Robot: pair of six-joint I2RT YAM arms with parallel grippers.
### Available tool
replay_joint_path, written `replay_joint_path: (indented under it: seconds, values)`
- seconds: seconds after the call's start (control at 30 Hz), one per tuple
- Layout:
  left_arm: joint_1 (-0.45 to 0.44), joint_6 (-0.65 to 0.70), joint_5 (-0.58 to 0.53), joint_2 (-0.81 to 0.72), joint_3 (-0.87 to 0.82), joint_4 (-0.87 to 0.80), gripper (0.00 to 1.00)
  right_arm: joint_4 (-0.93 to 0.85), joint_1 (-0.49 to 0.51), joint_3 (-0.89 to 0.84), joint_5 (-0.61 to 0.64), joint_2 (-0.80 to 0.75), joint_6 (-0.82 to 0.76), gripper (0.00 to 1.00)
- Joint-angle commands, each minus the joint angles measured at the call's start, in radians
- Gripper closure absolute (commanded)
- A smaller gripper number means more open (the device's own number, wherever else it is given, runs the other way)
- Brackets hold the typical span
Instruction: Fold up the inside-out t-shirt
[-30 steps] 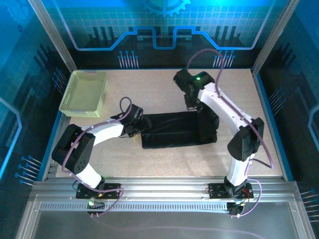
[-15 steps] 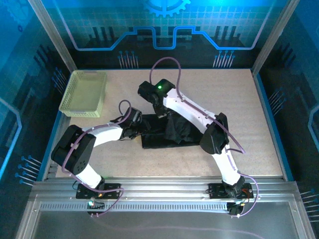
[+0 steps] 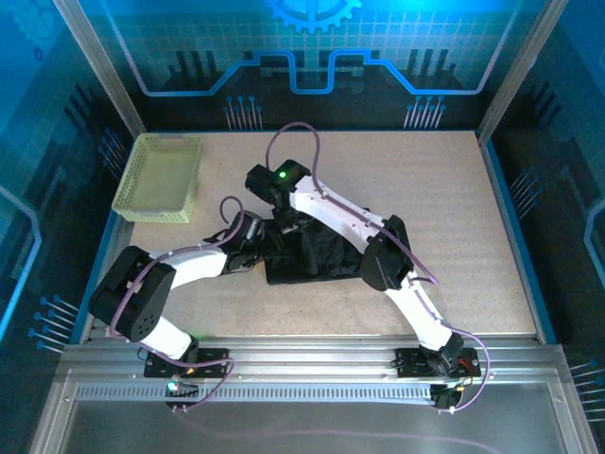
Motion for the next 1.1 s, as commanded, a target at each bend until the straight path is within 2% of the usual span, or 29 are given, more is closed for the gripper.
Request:
replay_joint_path:
  seconds: [0.0, 0.1, 0.53, 1.07]
  values:
    - [-0.001, -0.026, -0.017, -0.035, -0.033, -0.008, 0.34, 0.028, 0.023, 0.04, -0.078, 0.04, 0.002, 0.95]
    - [0.0, -0.023, -0.016, -0.025, -0.034, -0.011, 0.35, 0.042, 0.023, 0.054, -0.107, 0.058, 0.003, 0.95]
    - [-0.001, -0.034, 0.027, 0.019, -0.038, 0.027, 0.5, 0.131, 0.024, 0.011, -0.176, 0.004, 0.053, 0.98]
    - [-0.001, -0.029, 0.021, 0.022, -0.032, 0.015, 0.52, 0.144, 0.035, 0.028, -0.161, -0.034, 0.064, 0.99]
